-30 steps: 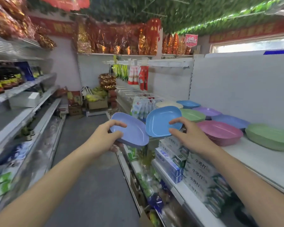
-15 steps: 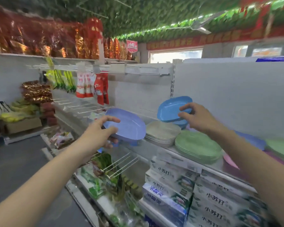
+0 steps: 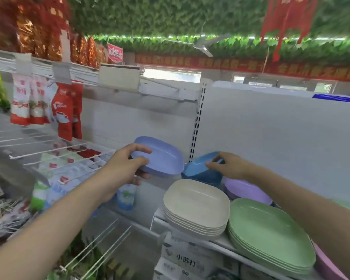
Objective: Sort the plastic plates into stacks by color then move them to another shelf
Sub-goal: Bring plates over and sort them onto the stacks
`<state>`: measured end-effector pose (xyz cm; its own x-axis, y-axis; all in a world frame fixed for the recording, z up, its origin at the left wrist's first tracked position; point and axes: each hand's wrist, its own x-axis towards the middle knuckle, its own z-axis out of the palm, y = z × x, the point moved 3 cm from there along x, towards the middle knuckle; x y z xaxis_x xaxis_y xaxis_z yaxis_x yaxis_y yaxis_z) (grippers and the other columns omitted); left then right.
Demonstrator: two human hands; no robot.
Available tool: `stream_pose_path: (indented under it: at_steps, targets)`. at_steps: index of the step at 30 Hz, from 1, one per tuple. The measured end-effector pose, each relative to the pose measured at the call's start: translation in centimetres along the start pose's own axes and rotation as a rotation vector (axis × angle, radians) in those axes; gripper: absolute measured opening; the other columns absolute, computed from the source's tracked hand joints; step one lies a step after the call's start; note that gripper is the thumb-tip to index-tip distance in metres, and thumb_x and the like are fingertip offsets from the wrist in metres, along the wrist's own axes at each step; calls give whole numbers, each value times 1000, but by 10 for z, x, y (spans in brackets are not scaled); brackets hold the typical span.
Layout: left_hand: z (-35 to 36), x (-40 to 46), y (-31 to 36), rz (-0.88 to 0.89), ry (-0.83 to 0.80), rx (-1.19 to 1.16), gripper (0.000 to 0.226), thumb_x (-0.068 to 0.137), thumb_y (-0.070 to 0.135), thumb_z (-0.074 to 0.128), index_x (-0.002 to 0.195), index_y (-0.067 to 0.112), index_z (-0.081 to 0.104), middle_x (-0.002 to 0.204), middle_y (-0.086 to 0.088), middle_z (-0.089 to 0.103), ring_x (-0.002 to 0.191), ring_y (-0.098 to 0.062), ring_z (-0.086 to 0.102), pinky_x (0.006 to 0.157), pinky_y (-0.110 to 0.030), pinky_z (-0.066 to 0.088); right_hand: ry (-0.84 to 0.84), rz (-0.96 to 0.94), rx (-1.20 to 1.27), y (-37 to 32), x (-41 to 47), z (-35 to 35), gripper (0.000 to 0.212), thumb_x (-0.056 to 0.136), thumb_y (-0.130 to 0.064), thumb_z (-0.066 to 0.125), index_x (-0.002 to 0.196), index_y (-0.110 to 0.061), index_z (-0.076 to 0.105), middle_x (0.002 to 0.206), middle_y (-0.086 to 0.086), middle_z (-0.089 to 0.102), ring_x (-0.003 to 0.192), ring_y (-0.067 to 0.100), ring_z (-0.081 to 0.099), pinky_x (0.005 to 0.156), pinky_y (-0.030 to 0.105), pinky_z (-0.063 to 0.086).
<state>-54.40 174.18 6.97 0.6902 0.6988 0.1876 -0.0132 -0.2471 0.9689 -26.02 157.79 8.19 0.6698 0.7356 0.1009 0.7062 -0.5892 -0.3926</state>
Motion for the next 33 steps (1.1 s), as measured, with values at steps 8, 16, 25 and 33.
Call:
stream_pose_path:
  at_steps: [8,16,25,33]
  targets:
    - [30,69,-4,17,-136,-35,22,98,12,56,112,25,68,96,-16,67,70,-21,70,63,-36,56,-300,175,-253,6,-4,10,73,95,-70,50,153,-29,35,90,2,63,76,20,57,64,30,47]
    - [54,93,3,56,-323,-39,21,99,12,55,114,22,67,95,-12,66,68,-20,68,64,-36,55,-153,235,-279,5,-14,5,73,99,-63,49,156,-20,34,156,7,46,140,27,44,112,36,34]
    - [113,94,15,-24,-574,27,17,97,10,56,112,15,63,89,-11,61,64,-22,64,54,-31,51,126,386,-121,28,-100,-23,48,100,-52,53,141,-27,49,94,-3,63,92,21,59,82,33,46]
    - [177,72,33,10,-724,102,23,98,11,54,121,8,58,94,-11,58,67,-27,60,54,-27,48,278,340,19,33,-169,-32,16,96,-42,65,109,-33,68,93,-5,69,80,17,64,68,24,51]
